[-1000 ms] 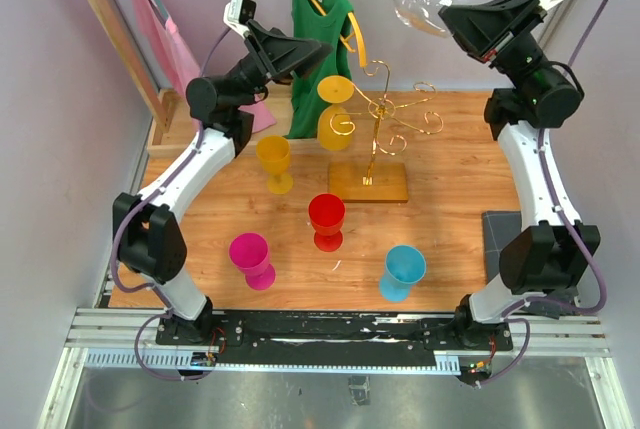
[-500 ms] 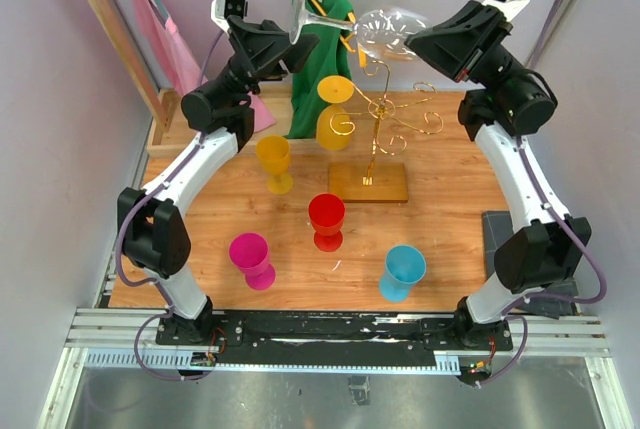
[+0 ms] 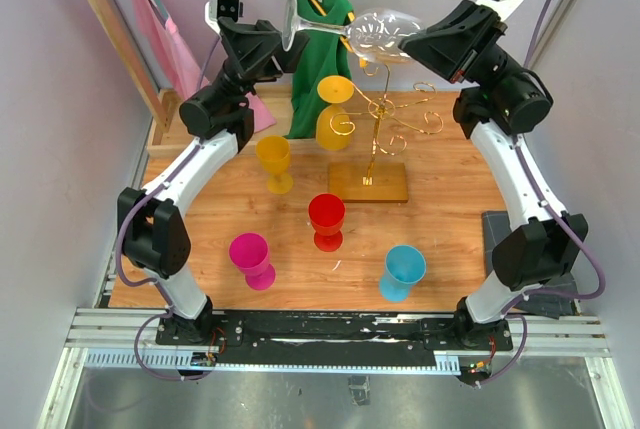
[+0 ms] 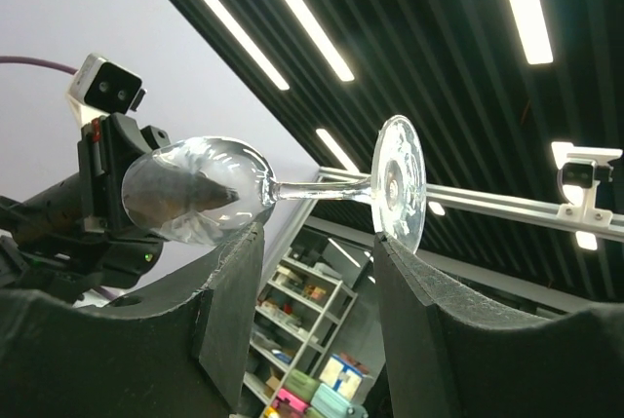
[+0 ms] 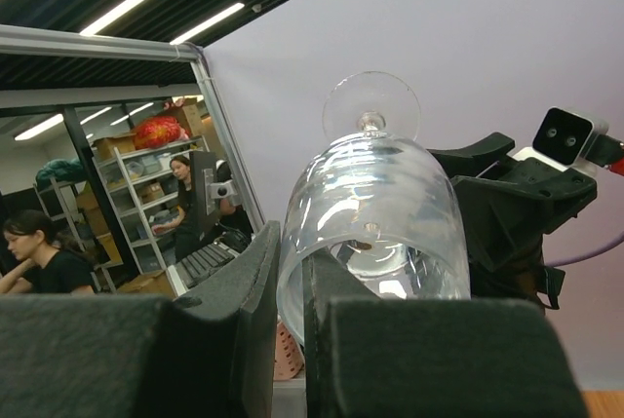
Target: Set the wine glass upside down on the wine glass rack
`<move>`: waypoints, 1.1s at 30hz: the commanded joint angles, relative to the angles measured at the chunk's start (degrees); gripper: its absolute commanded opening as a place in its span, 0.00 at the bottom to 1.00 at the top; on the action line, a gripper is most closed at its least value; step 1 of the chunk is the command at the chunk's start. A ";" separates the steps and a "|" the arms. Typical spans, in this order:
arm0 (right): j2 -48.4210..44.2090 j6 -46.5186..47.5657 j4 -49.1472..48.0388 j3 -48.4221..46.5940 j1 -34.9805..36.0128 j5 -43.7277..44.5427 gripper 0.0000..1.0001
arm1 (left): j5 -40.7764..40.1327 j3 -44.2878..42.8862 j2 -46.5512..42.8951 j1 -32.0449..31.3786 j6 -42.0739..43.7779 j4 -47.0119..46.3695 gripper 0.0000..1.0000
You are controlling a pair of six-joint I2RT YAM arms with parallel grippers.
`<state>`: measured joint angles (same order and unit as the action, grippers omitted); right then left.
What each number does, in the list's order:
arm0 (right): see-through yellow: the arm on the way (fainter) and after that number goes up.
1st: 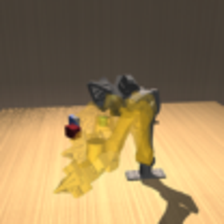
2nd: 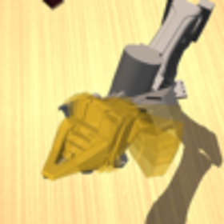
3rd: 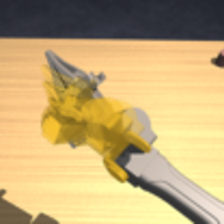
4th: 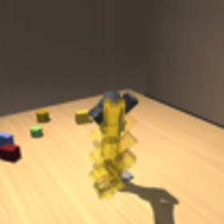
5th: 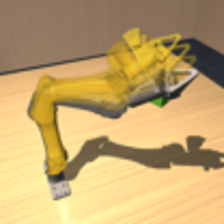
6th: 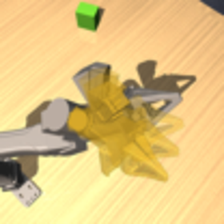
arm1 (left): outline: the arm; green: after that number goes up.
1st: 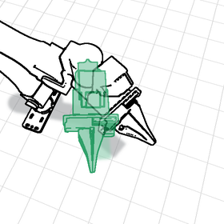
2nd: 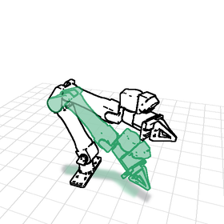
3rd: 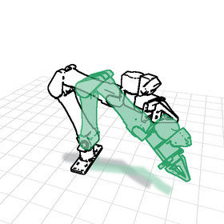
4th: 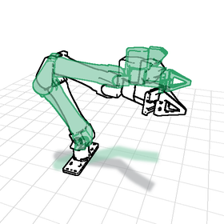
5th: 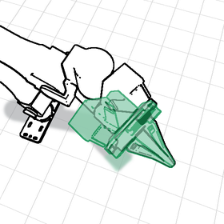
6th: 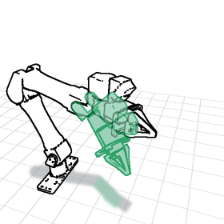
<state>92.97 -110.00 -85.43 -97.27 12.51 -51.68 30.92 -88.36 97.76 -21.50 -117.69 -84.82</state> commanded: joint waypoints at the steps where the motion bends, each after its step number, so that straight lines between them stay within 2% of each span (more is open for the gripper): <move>1: -0.30 0.83 -2.91 -3.99 0.50 -0.96 0.01 | -2.59 1.43 -1.85 0.45 -2.17 -5.51 0.54; 6: -0.29 1.09 -2.78 -3.44 0.37 -1.78 0.01 | -3.97 1.42 -1.28 0.58 -4.65 -8.45 0.54; 10: -0.26 1.52 -2.90 -1.27 0.38 -1.40 0.01 | -0.80 -0.08 -2.12 0.56 -3.24 -5.88 0.54; 20: 0.68 2.63 -2.98 0.49 0.95 -2.15 0.01 | -0.24 0.64 -3.53 -0.04 -4.52 -6.12 0.53; 22: 1.09 2.67 -2.98 0.51 1.09 -2.11 0.01 | -0.23 1.21 -3.82 -0.17 -4.53 -6.00 0.48; 24: 1.50 2.71 -2.92 0.43 1.24 -2.11 0.01 | -0.56 1.93 -4.23 -0.41 -4.53 -5.98 0.35; 26: 1.75 2.79 -2.98 0.38 1.60 -2.40 0.01 | -0.32 2.20 -4.50 -0.52 -4.50 -5.12 0.26; 30: 1.78 3.51 -2.96 1.02 1.98 -2.64 0.01 | -0.17 2.28 -4.83 -0.51 -4.40 -4.71 0.19; 33: 1.86 3.55 -3.06 1.26 2.08 -2.80 0.01 | -0.45 2.40 -4.86 -0.52 -4.70 -4.77 0.07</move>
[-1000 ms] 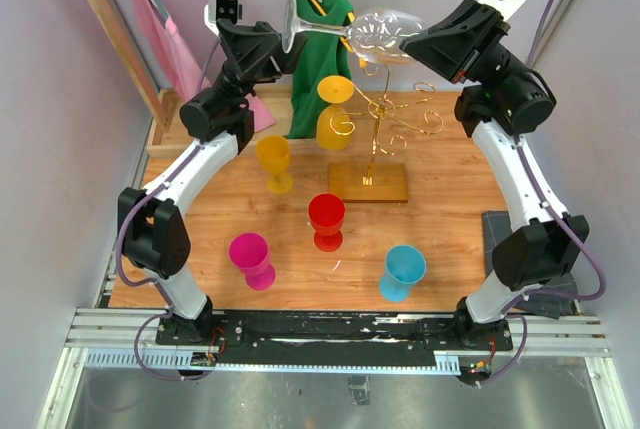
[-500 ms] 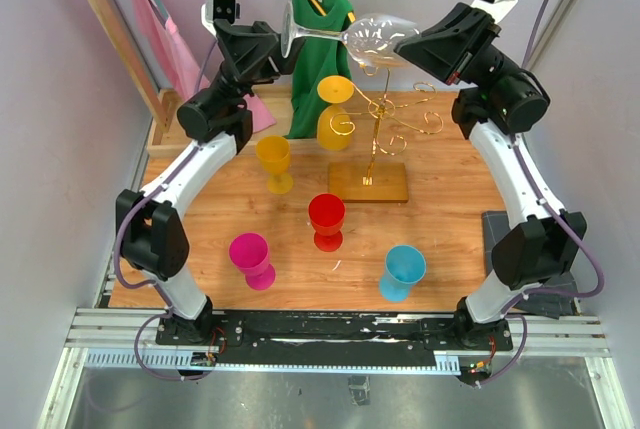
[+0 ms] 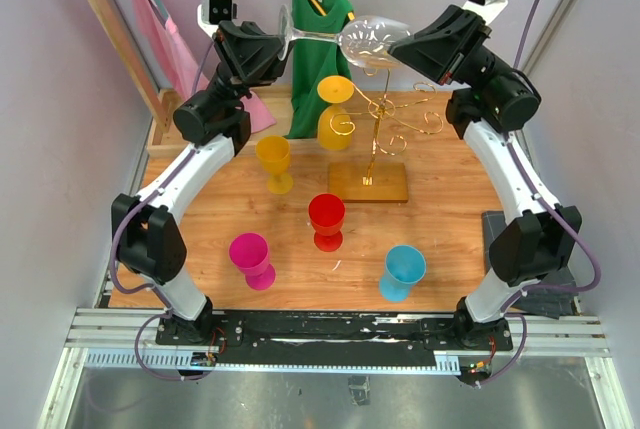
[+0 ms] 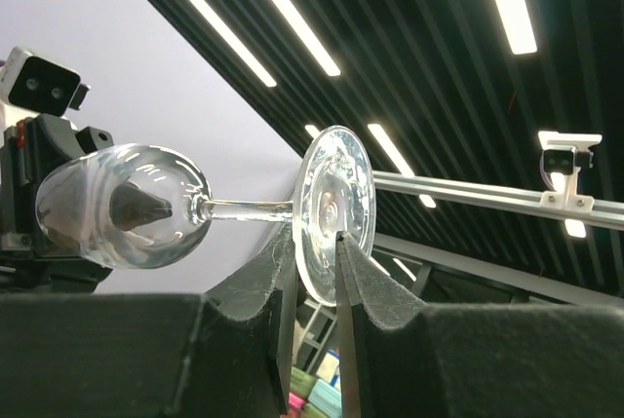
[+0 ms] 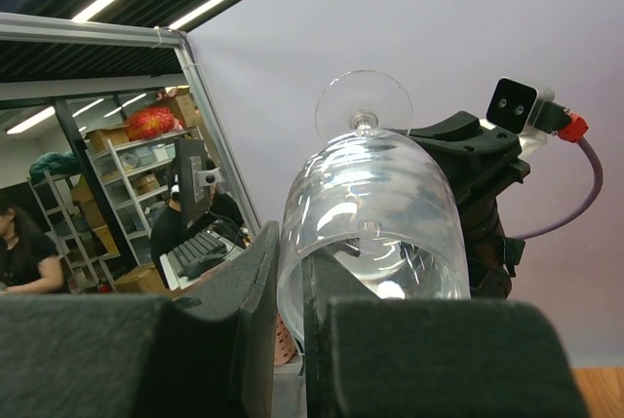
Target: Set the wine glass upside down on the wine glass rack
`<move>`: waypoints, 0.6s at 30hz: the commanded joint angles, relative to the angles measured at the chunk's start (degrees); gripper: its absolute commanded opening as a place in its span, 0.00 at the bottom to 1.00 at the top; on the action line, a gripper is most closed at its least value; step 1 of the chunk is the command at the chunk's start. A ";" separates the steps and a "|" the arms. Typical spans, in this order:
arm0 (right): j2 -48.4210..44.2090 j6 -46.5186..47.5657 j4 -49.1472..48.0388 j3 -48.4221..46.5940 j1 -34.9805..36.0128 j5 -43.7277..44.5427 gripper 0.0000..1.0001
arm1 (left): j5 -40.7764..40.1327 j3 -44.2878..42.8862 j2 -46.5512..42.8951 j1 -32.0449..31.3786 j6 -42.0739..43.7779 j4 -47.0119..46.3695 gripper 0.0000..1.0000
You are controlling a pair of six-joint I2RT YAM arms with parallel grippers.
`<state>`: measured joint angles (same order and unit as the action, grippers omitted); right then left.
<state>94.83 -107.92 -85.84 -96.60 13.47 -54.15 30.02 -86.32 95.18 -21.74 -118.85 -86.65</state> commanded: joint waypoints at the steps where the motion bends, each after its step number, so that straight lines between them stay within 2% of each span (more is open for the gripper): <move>1: 0.01 1.48 -2.66 0.68 1.12 -0.41 0.01 | 0.29 0.36 -2.34 -0.24 -3.63 -2.99 0.02; 5: 0.02 1.68 -2.66 0.97 1.12 -0.75 0.01 | -0.61 0.41 -2.32 -0.25 -4.22 -3.51 0.00; 8: 0.17 1.77 -2.56 1.06 1.06 -0.87 0.08 | -0.75 -0.31 -2.23 -0.29 -4.41 -3.83 0.00; 13: 0.45 1.90 -2.55 0.82 1.03 -0.72 0.24 | -0.49 -1.80 -1.86 -0.12 -4.78 -4.01 0.00; 16: 0.53 2.10 -2.57 0.86 1.10 -0.69 0.44 | -0.19 -2.17 -1.89 -0.09 -4.98 -3.74 0.00; 17: 0.60 2.12 -2.56 0.84 1.07 -0.61 0.49 | -0.21 -2.18 -1.99 -0.11 -4.91 -3.77 0.00; 18: 0.70 2.11 -2.52 0.91 0.99 -0.50 0.50 | -0.22 -2.10 -2.10 0.00 -4.89 -3.72 0.00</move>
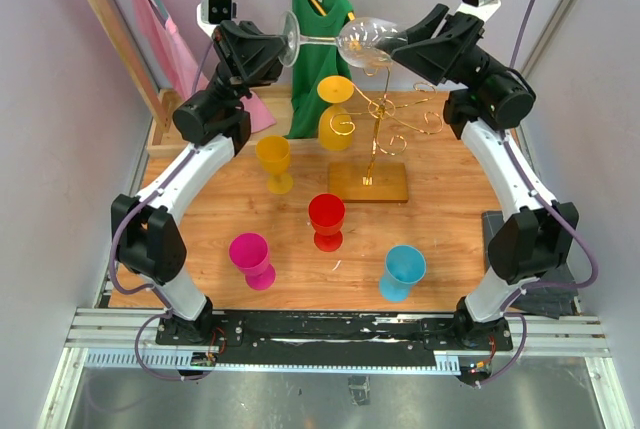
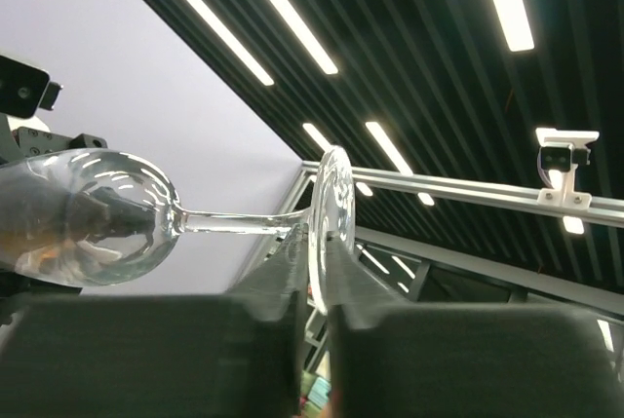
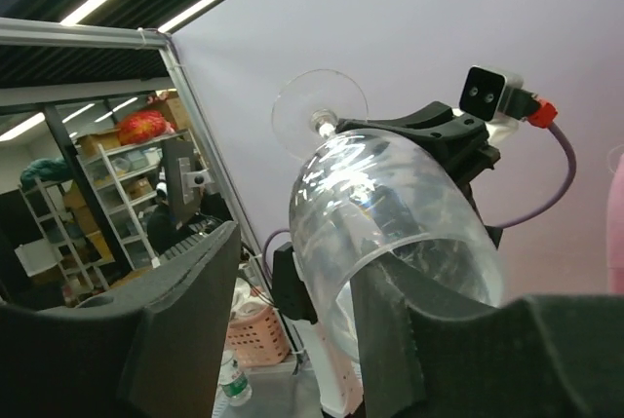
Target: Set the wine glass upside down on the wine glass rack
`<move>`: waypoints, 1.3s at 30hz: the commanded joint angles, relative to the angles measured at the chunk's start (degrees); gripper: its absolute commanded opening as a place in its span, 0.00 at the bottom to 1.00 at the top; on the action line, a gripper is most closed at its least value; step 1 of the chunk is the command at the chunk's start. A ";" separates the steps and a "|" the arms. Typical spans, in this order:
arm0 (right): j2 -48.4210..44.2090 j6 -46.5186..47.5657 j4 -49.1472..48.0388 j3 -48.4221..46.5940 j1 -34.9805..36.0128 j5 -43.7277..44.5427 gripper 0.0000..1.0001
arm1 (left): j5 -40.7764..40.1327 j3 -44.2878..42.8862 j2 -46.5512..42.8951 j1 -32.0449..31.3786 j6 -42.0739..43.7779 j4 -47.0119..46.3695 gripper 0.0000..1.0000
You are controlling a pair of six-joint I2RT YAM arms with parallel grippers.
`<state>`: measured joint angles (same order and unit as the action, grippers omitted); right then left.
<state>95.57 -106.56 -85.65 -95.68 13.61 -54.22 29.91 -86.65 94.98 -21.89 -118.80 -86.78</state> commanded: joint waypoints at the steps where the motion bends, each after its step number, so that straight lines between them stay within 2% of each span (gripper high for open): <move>1: 0.08 0.77 -2.71 -0.05 0.83 -0.26 0.50 | -0.04 -1.77 -1.95 0.18 -4.95 -3.55 0.00; 14: 1.41 0.25 -2.46 -0.57 -0.18 -0.34 0.66 | -0.31 -2.61 -2.82 1.06 -4.94 -3.02 0.00; 24: 2.60 0.15 -2.09 -1.03 -1.62 -0.89 0.70 | -0.22 -3.90 -3.00 1.27 -4.51 -2.16 0.00; 30: 0.60 1.16 -0.73 0.76 -7.03 -2.58 0.70 | 1.01 -2.94 -4.10 3.78 -3.53 -0.94 0.00; 39: -6.27 3.55 2.25 8.59 -20.51 -3.34 0.72 | 5.80 1.27 -9.29 10.40 2.25 9.17 0.00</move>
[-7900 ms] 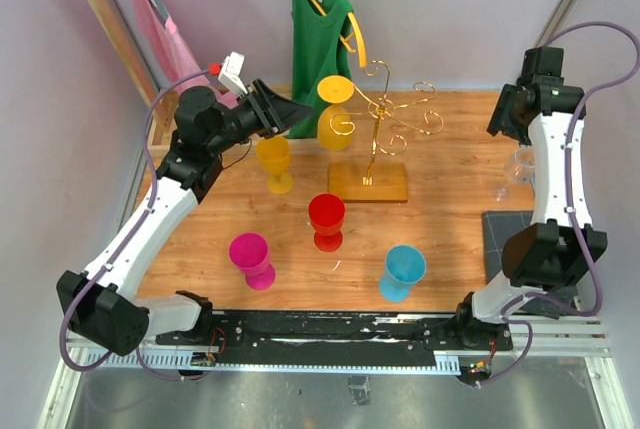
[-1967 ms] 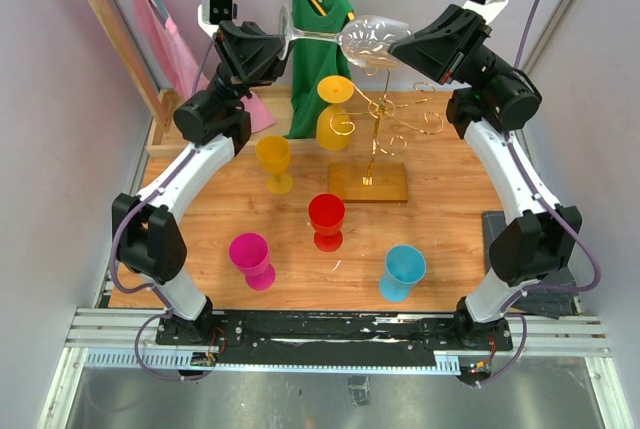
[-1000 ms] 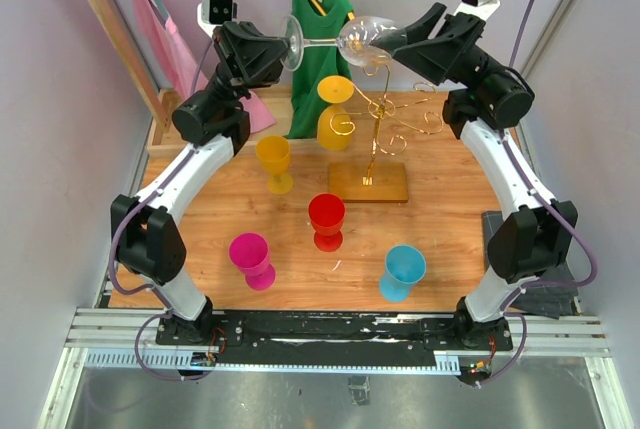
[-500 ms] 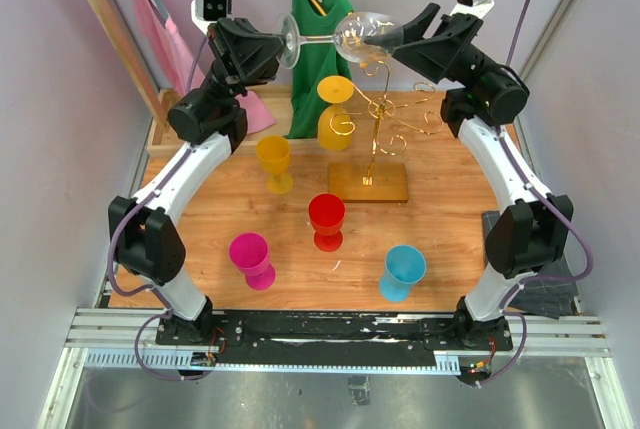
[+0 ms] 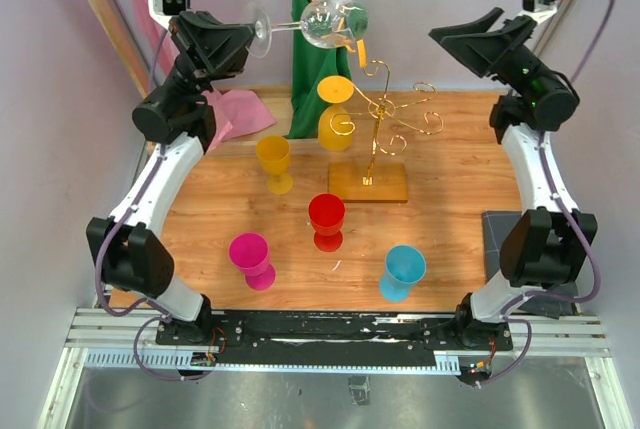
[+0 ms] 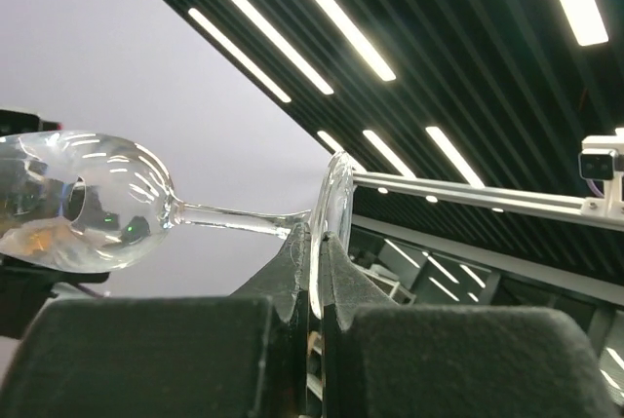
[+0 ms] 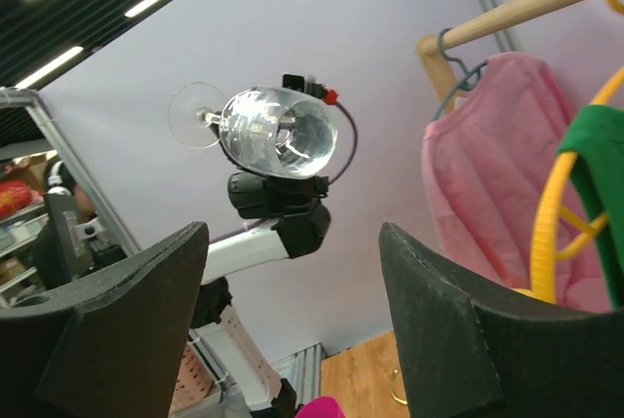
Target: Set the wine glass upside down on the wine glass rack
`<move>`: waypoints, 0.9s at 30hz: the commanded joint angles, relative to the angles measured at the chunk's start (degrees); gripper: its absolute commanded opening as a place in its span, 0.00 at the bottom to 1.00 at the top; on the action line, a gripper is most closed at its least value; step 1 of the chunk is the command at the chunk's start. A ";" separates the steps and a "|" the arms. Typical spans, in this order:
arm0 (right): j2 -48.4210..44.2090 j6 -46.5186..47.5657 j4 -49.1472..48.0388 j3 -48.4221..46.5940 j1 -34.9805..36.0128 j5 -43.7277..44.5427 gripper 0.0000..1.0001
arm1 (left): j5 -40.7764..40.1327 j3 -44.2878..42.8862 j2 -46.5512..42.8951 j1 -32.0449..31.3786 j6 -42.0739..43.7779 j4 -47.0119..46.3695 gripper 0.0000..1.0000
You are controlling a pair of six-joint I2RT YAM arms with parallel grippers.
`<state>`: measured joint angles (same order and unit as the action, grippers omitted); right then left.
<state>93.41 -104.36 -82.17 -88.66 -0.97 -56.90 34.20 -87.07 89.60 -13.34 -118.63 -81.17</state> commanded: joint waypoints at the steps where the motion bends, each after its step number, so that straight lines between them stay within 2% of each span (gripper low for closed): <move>1: -4.69 1.23 -1.31 2.04 -7.17 -0.59 0.72 | 2.21 2.42 -4.65 2.25 3.12 5.04 0.00; 6: -5.88 1.72 -0.58 2.93 -9.73 -0.13 0.72 | 5.74 5.54 -8.77 4.78 10.63 14.83 0.00; 9: -6.16 2.75 0.97 2.27 -9.84 -0.78 0.72 | 8.08 6.73 -11.64 5.94 17.56 25.77 0.00; 15: -7.23 5.22 3.84 1.61 -9.88 -1.22 0.72 | 8.58 9.41 -16.17 8.03 25.99 38.12 0.00; 22: -8.77 8.47 8.67 1.56 -9.92 -1.69 0.72 | 3.37 9.27 -19.73 8.77 39.12 57.20 0.00; 27: -9.83 10.84 11.83 1.48 -9.90 -1.44 0.73 | 0.57 10.62 -22.44 8.78 44.51 68.13 0.00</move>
<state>85.86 -96.90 -71.83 -85.71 -10.17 -57.58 38.39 -77.43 70.19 -4.95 -81.36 -22.61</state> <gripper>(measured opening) 0.722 0.033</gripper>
